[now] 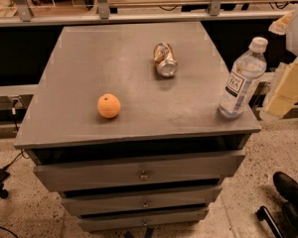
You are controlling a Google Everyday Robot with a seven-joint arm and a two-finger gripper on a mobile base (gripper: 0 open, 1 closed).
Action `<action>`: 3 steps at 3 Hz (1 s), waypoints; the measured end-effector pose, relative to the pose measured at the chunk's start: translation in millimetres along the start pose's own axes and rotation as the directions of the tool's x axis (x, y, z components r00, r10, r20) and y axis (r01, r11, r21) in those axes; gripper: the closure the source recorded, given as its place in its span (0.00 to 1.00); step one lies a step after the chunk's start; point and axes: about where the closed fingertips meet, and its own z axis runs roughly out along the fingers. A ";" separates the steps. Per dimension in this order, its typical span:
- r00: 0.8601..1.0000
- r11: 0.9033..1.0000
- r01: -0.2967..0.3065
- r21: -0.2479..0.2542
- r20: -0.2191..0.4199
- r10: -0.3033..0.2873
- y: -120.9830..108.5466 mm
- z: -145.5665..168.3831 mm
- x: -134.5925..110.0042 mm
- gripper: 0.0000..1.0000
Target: Move blue plastic bottle near orange can
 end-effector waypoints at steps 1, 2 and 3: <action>0.999 0.999 -0.025 -0.027 0.045 0.027 -8.5 -1.5 -4.8 0.00; 0.991 0.994 -0.063 -0.087 0.112 0.072 -24.9 9.0 -11.8 0.00; 0.971 0.980 -0.079 -0.182 0.209 0.117 -30.9 33.9 -19.3 0.00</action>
Offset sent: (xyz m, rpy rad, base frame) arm 0.0622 0.0052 -0.0067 0.2865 0.1226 -0.0066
